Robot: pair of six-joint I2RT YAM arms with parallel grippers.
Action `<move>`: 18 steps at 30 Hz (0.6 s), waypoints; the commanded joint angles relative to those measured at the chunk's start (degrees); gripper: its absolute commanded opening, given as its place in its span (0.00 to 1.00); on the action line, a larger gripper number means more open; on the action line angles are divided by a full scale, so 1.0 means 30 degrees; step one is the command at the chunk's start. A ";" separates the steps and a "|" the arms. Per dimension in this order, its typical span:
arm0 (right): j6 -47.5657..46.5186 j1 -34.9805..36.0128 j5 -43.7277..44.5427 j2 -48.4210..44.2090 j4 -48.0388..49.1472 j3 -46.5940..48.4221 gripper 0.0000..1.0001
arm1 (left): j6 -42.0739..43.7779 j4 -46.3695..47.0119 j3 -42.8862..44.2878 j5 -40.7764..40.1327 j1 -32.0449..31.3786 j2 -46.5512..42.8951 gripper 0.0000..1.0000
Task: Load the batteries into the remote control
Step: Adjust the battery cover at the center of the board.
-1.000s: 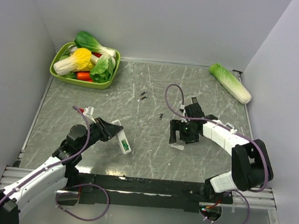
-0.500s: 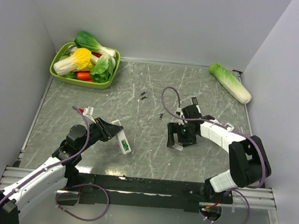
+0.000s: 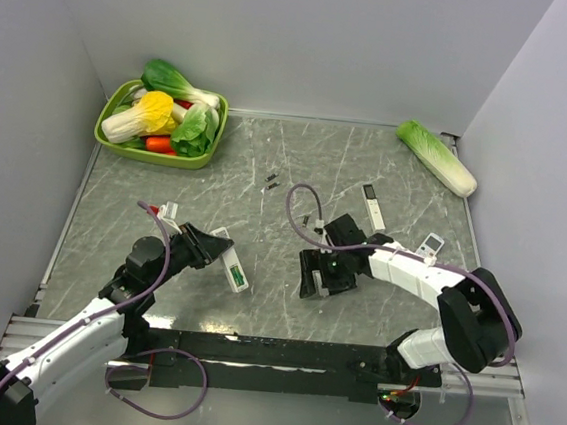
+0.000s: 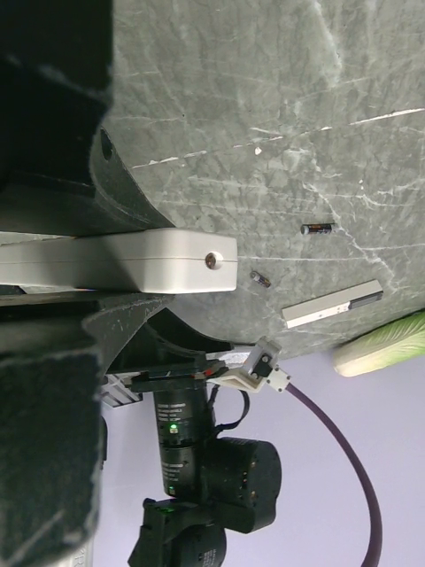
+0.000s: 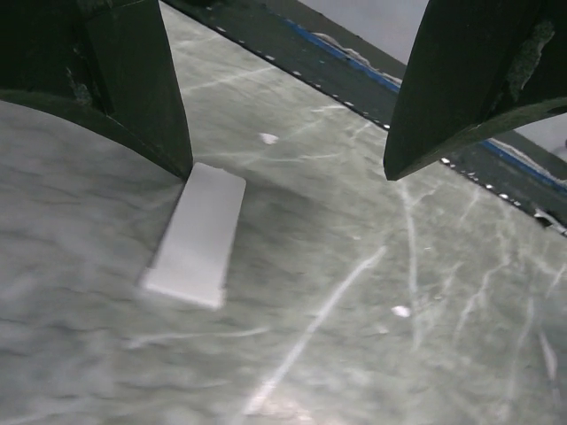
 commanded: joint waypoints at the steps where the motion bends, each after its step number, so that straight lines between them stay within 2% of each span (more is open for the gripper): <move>1: 0.1583 0.1338 -0.0073 -0.0105 0.1312 0.0191 0.96 | -0.0070 0.0528 0.0370 -0.0009 -0.0047 -0.0541 0.02; 18: 0.1908 0.3010 0.1011 0.3704 0.3306 0.3940 0.99 | 0.0106 -0.0704 0.0487 -0.0625 -0.0047 -0.1627 0.02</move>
